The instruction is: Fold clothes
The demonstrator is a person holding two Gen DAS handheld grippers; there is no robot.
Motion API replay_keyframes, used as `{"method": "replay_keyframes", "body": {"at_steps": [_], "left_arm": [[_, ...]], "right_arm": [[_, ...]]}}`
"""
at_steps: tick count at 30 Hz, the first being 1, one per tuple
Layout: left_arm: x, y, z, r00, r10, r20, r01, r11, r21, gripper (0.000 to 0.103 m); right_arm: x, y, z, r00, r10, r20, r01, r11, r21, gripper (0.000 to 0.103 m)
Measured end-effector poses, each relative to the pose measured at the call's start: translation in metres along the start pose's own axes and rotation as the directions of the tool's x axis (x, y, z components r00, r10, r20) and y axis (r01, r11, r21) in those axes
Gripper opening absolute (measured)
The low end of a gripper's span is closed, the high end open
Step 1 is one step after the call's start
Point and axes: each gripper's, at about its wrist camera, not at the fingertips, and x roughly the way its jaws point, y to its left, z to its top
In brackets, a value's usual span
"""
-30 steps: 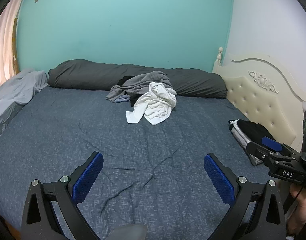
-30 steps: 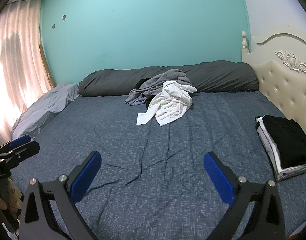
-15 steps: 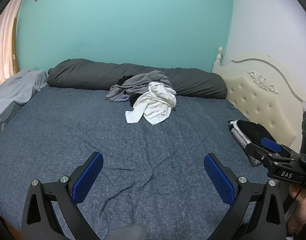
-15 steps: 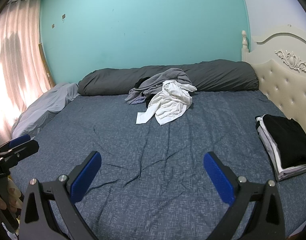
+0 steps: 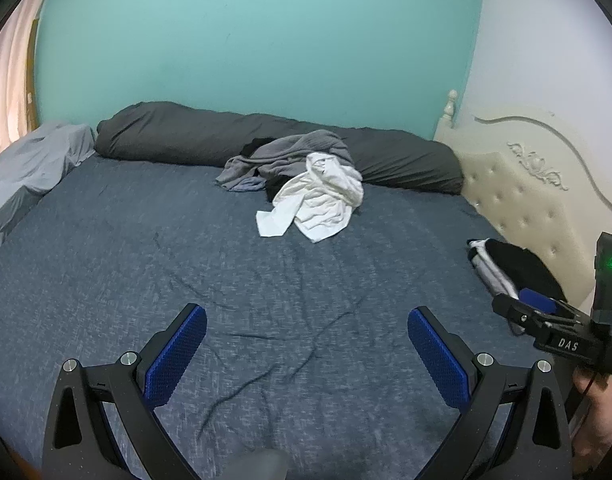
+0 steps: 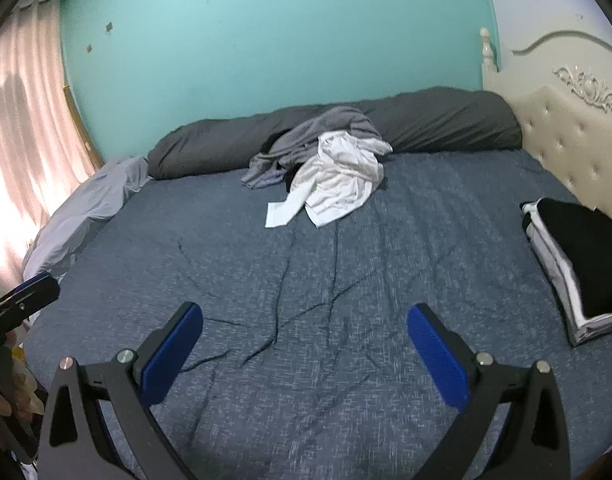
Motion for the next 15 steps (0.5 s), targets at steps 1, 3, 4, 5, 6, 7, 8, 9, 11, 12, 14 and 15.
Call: {"method": "replay_keyframes", "body": {"at_steps": [1, 3, 4, 5, 6, 7, 8, 9, 11, 12, 14, 15], "left_arm": [[0.007, 0.004, 0.000, 1.000, 0.005, -0.004, -0.005, 1.000, -0.002, 0.102], [0.021, 0.011, -0.001, 1.000, 0.002, -0.014, -0.002, 1.000, 0.001, 0.102], [0.032, 0.016, -0.001, 1.000, 0.008, -0.020, -0.008, 1.000, -0.001, 0.103], [0.039, 0.020, -0.002, 1.000, 0.011, -0.022, -0.011, 1.000, -0.002, 0.103], [0.050, 0.025, -0.002, 0.999, 0.017, -0.028, -0.018, 1.000, -0.007, 0.103], [0.058, 0.029, -0.002, 0.999, 0.017, -0.034, -0.018, 1.000, -0.012, 0.103], [0.067, 0.033, -0.002, 0.999, 0.016, -0.039, -0.017, 1.000, -0.017, 0.102], [0.077, 0.037, -0.002, 0.999, 0.016, -0.043, -0.017, 1.000, -0.019, 0.103], [0.097, 0.045, -0.002, 0.999, 0.018, -0.050, -0.019, 1.000, -0.024, 0.102], [0.107, 0.048, -0.002, 0.999, 0.016, -0.051, -0.017, 0.999, -0.027, 0.102], [0.129, 0.057, -0.003, 0.998, 0.012, -0.054, -0.014, 0.999, -0.037, 0.103], [0.138, 0.061, -0.003, 0.998, 0.011, -0.058, -0.013, 0.999, -0.042, 0.103]], "right_arm": [[0.009, -0.003, 0.001, 1.000, -0.002, -0.011, 0.002, 1.000, 0.004, 0.103], [0.030, -0.007, 0.004, 0.999, -0.010, -0.031, 0.010, 1.000, 0.001, 0.103], [0.040, -0.009, 0.005, 0.999, -0.014, -0.038, 0.014, 1.000, -0.004, 0.103], [0.050, -0.010, 0.006, 0.999, -0.018, -0.045, 0.018, 1.000, -0.009, 0.103], [0.060, -0.012, 0.008, 0.999, -0.018, -0.052, 0.017, 1.000, -0.012, 0.103], [0.072, -0.014, 0.010, 0.998, -0.013, -0.063, 0.012, 1.000, -0.014, 0.103], [0.085, -0.016, 0.012, 0.997, -0.006, -0.077, 0.005, 1.000, -0.014, 0.103], [0.096, -0.017, 0.015, 0.996, -0.002, -0.087, 0.001, 1.000, -0.013, 0.103], [0.127, -0.019, 0.023, 0.995, -0.003, -0.104, 0.000, 1.000, -0.025, 0.103], [0.141, -0.020, 0.028, 0.994, -0.004, -0.111, 0.000, 0.999, -0.034, 0.103], [0.168, -0.022, 0.037, 0.992, -0.009, -0.123, 0.003, 0.999, -0.052, 0.103], [0.182, -0.025, 0.041, 0.992, -0.013, -0.129, 0.005, 0.998, -0.056, 0.103]]}}
